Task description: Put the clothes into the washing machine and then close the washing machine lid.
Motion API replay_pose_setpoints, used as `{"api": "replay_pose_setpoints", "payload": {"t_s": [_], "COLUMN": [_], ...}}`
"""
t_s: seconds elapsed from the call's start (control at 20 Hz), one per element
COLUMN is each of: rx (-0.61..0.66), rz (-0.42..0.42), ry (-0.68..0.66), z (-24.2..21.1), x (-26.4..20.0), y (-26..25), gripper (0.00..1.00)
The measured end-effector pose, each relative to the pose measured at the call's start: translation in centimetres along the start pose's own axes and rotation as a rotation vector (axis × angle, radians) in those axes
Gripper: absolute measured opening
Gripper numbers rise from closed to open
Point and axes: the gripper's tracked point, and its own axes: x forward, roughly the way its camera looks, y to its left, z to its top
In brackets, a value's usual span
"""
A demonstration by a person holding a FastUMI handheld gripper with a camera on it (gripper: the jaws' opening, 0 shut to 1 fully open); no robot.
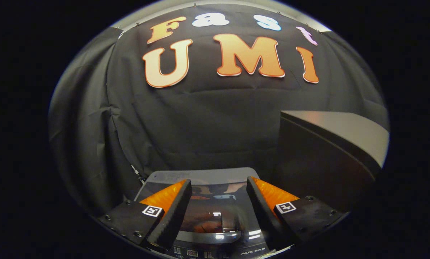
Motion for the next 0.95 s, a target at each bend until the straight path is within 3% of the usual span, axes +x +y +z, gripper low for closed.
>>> {"api": "replay_pose_setpoints", "payload": {"t_s": [0.45,0.95], "rx": [0.070,-0.018], "rz": [0.089,0.066], "ry": [-0.173,-0.336], "z": [11.7,20.5], "x": [-7.9,-21.5], "y": [1.1,-7.4], "gripper": [0.98,0.98]}}
